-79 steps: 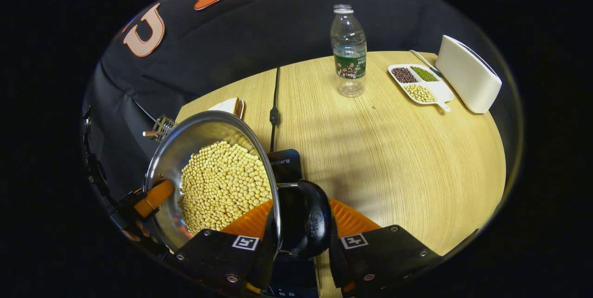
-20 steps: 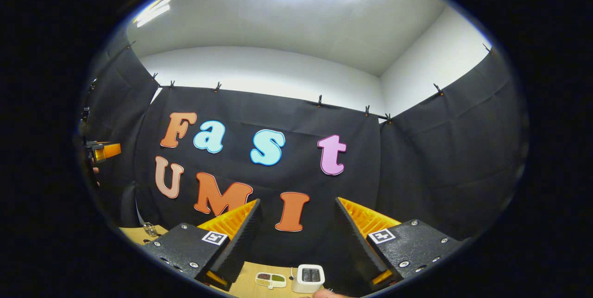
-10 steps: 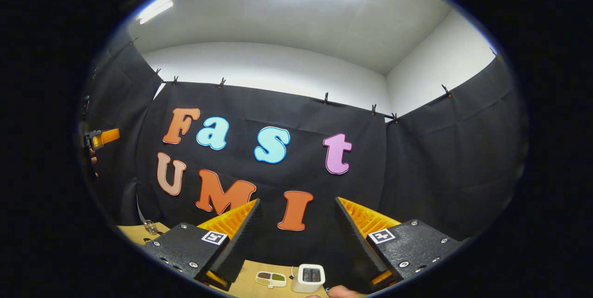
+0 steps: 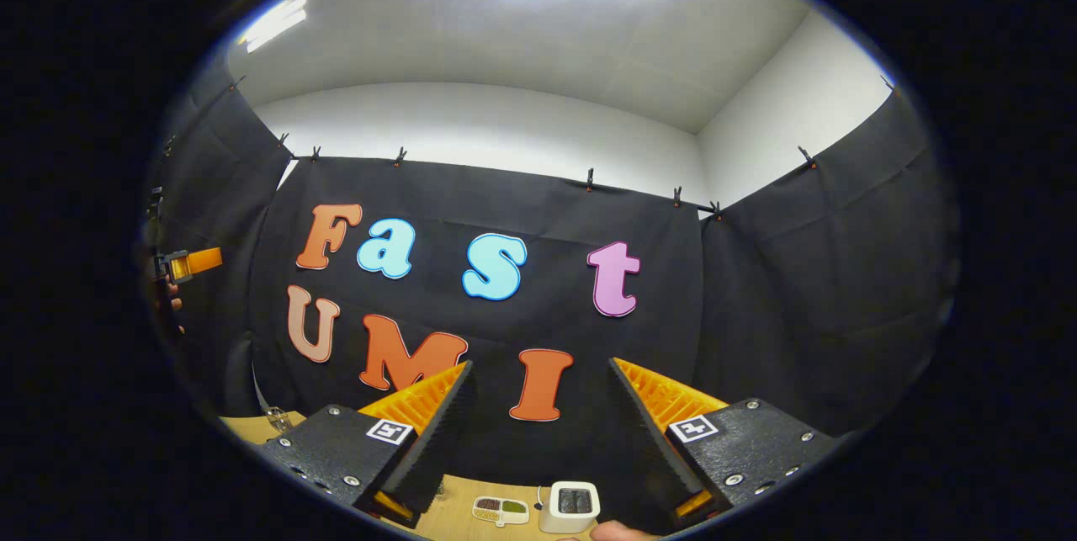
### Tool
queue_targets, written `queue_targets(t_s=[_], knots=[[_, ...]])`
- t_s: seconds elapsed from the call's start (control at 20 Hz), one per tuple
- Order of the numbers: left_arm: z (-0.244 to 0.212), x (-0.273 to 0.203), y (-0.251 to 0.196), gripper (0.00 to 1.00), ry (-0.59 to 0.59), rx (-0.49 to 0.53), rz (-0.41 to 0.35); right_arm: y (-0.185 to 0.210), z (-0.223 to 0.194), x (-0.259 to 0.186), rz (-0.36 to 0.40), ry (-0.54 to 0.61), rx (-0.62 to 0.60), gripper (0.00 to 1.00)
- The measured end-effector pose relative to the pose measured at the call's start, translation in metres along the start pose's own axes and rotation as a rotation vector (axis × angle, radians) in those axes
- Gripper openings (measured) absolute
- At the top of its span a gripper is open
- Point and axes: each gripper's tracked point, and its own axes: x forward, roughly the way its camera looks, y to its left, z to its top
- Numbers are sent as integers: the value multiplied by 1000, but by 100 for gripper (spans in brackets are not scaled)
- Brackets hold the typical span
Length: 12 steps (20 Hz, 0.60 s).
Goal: First push the handle of the pot to place it horizontally, then grasp the pot with both hands and set it on the induction cooktop.
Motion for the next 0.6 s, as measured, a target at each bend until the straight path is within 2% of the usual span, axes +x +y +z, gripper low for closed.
queue_targets(t_s=[0.1, 0.25, 0.35, 0.6], knots=[[2, 0, -4, 96, -10, 24, -3, 1, -2, 2, 3, 6, 5, 95], [15, -5, -13, 96, -52, 9, -33, 2, -4, 5, 0, 6, 15, 95], [20, -8, -7, 96, -73, 13, -26, 4, -2, 5, 9, -1, 17, 97], [17, -3, -4, 96, -73, 22, -19, 9, 2, 7, 20, -23, 8, 95]])
